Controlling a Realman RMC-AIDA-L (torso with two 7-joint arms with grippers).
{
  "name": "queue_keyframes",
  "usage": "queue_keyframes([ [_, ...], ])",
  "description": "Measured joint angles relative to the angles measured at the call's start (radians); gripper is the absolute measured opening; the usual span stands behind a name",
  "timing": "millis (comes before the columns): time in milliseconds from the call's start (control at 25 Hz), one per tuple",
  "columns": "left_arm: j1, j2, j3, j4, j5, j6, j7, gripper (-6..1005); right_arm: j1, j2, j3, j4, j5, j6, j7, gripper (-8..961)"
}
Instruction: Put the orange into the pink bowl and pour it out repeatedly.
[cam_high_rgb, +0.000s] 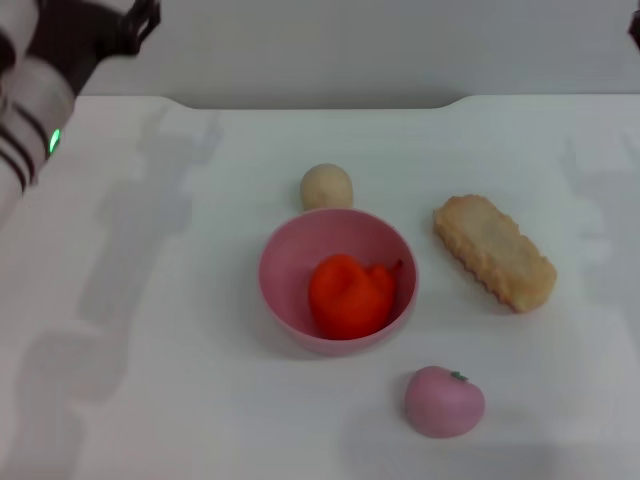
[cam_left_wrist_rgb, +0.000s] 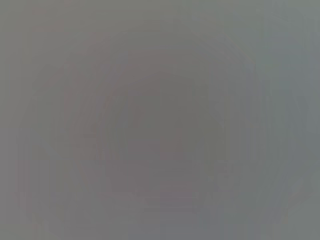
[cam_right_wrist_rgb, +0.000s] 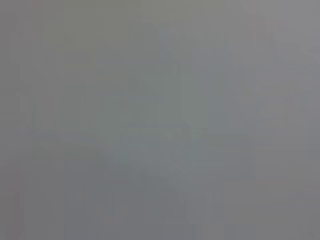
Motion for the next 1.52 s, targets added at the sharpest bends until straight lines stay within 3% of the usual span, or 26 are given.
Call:
queue_keyframes([
  [40, 0.0, 0.0, 0.0, 0.0, 0.0, 0.0, 0.0, 786, 0.001, 0.0, -0.008, 0.02, 0.0, -0.036, 0.029, 788],
  [80, 0.002, -0.002, 0.035, -0.141, -0.007, 0.167, -0.02, 786, 0.002, 0.001, -0.012, 0.039, 0.001, -0.055, 0.061, 788],
  [120, -0.006, -0.006, 0.052, -0.215, -0.009, 0.237, -0.064, 786, 0.003, 0.001, -0.015, 0.051, 0.001, -0.059, 0.077, 788],
  [280, -0.018, -0.007, 0.067, -0.278, -0.009, 0.296, -0.108, 786, 0.015, -0.001, -0.037, 0.133, 0.001, -0.092, 0.158, 788],
  [320, -0.043, -0.006, 0.089, -0.374, -0.009, 0.368, -0.156, 786, 0.017, -0.001, -0.04, 0.148, 0.0, -0.1, 0.174, 788],
  [360, -0.046, -0.007, 0.094, -0.392, -0.009, 0.383, -0.164, 786, 0.018, -0.001, -0.044, 0.156, -0.001, -0.103, 0.187, 788],
  [760, -0.028, -0.005, 0.109, -0.412, -0.006, 0.466, -0.215, 786, 0.038, -0.001, -0.072, 0.247, 0.005, -0.116, 0.312, 788],
  [1520, -0.028, -0.007, 0.11, -0.444, -0.01, 0.466, -0.221, 786, 0.065, -0.006, -0.06, 0.296, 0.0, -0.141, 0.321, 788],
])
